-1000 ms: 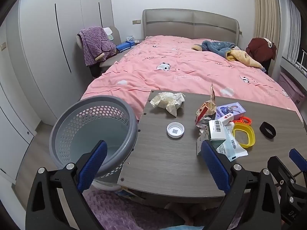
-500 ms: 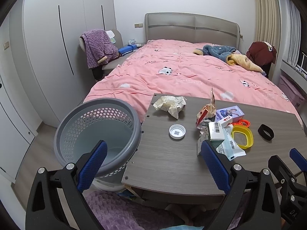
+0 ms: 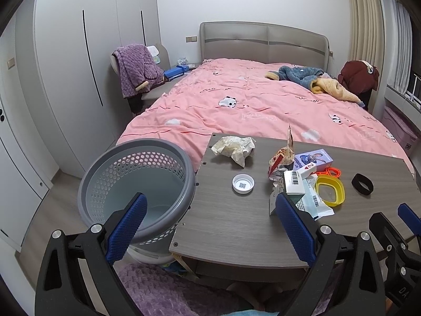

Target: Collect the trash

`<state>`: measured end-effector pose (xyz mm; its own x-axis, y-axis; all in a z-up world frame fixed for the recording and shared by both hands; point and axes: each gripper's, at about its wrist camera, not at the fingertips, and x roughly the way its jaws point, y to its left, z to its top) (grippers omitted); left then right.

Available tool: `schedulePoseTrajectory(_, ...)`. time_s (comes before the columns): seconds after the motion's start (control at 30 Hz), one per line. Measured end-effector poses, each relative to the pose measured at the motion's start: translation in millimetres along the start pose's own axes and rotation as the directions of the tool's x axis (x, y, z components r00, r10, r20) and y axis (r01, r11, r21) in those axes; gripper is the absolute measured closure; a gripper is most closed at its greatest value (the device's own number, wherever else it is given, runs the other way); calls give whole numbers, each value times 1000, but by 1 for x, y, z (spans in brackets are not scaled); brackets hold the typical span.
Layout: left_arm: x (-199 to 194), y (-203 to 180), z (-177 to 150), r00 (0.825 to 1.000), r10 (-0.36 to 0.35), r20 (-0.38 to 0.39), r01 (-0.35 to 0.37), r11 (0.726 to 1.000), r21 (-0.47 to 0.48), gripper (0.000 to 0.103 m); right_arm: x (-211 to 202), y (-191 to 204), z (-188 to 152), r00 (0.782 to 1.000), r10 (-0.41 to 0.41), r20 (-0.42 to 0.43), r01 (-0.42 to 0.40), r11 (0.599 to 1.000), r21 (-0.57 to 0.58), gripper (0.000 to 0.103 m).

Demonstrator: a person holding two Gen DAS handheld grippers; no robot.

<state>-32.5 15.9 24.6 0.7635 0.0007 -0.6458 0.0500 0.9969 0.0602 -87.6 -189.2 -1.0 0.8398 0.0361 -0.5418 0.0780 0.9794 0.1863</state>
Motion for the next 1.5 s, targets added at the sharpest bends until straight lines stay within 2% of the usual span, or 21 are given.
schedulePoseTrajectory(1.5,-7,-1,-2,1000,2,12,-2,1000,2,9,-4,-1,-1,1000,4,15,-4,1000,2,5)
